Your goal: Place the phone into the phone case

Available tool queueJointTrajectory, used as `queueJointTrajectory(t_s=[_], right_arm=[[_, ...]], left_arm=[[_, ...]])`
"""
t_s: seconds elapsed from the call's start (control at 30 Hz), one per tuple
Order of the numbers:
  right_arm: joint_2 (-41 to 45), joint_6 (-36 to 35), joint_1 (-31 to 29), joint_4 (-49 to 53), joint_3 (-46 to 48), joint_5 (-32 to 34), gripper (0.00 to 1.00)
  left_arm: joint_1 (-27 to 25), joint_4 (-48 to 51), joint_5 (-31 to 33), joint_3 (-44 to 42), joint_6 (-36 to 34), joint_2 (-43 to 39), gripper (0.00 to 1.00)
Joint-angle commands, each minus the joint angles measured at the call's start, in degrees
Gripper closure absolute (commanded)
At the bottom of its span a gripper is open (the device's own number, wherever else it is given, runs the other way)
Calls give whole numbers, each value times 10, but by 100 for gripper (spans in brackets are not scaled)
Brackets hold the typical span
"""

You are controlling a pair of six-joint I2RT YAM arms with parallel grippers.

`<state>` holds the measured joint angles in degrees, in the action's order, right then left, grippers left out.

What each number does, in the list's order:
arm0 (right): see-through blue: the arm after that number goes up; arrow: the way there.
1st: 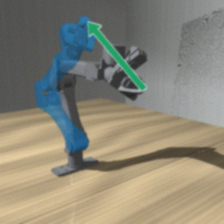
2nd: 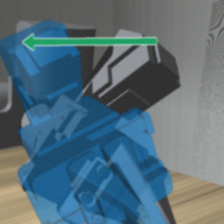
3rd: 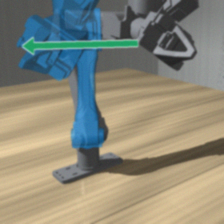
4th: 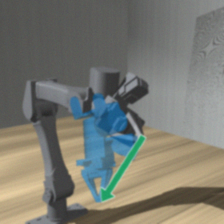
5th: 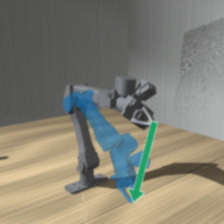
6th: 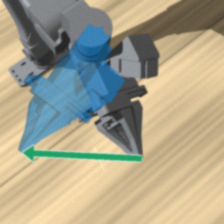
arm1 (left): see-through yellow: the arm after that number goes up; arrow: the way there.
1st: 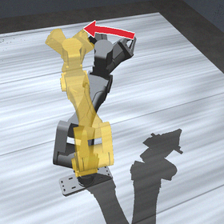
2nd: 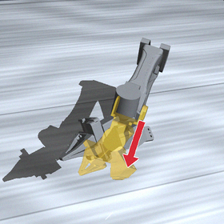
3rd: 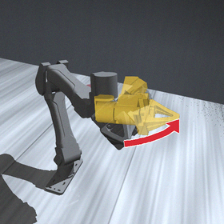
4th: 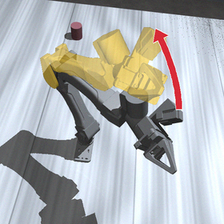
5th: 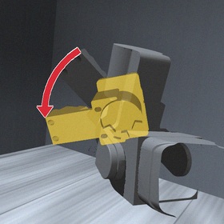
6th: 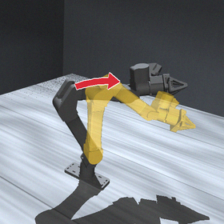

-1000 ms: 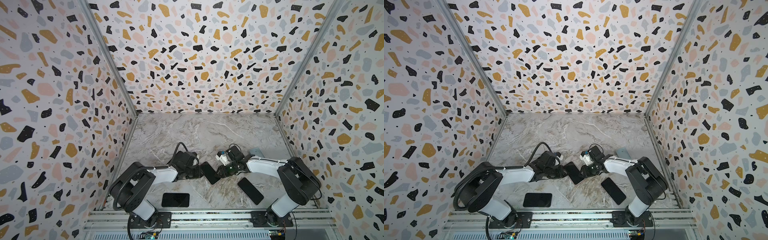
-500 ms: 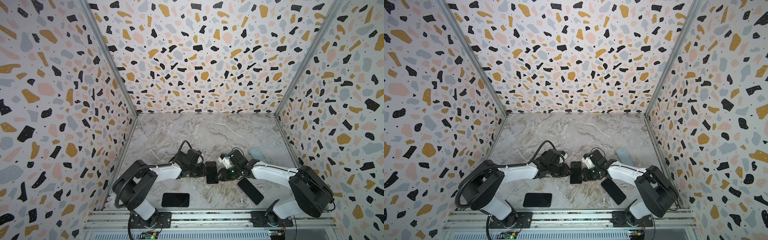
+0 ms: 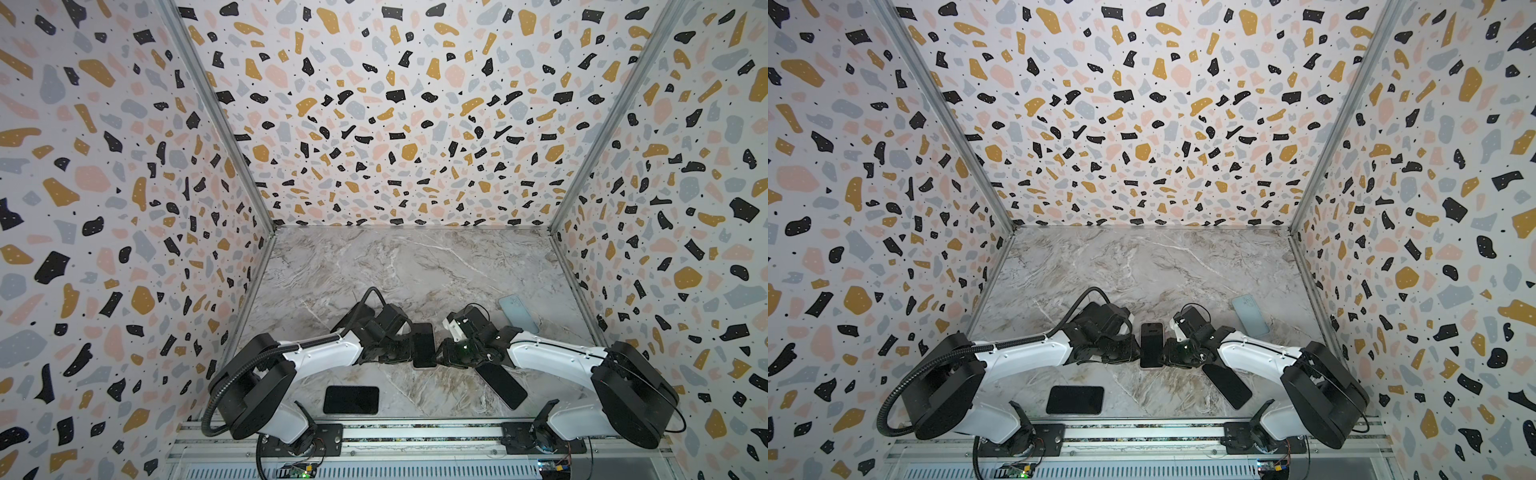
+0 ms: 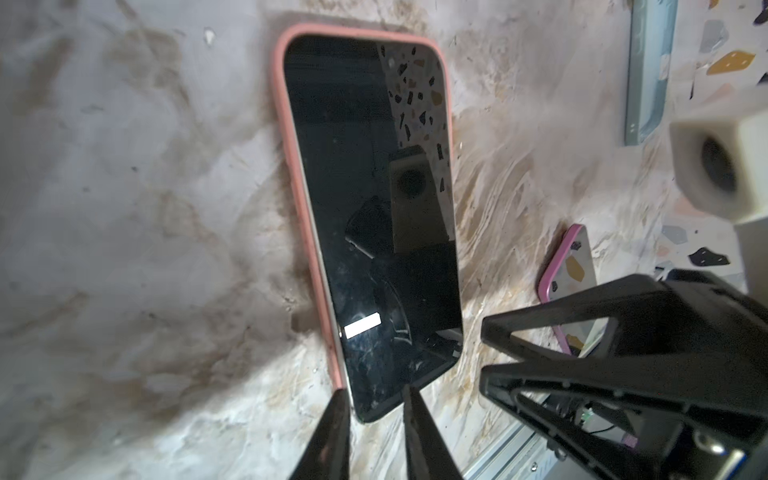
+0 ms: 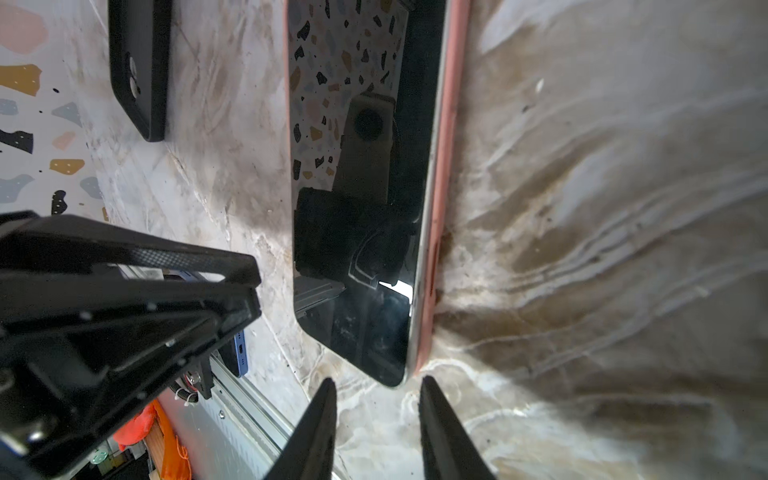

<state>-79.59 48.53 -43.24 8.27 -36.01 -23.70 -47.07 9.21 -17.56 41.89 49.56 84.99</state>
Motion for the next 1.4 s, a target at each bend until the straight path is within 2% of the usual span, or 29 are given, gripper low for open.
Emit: queueJointTrajectory(t_s=[0.0, 0.37, 0.97, 1.37], right_arm=[[9, 11, -1, -3, 2, 9, 66], [7, 12, -6, -12, 6, 14, 67], [-1, 20, -21, -15, 5, 15, 67], [-13, 21, -24, -22, 5, 11, 68]], left_arm=[[-7, 33, 15, 22, 5, -2, 73], [-30, 75, 35, 50, 5, 28, 72], [-46, 47, 22, 35, 36, 28, 70], [-54, 35, 15, 32, 38, 38, 79]])
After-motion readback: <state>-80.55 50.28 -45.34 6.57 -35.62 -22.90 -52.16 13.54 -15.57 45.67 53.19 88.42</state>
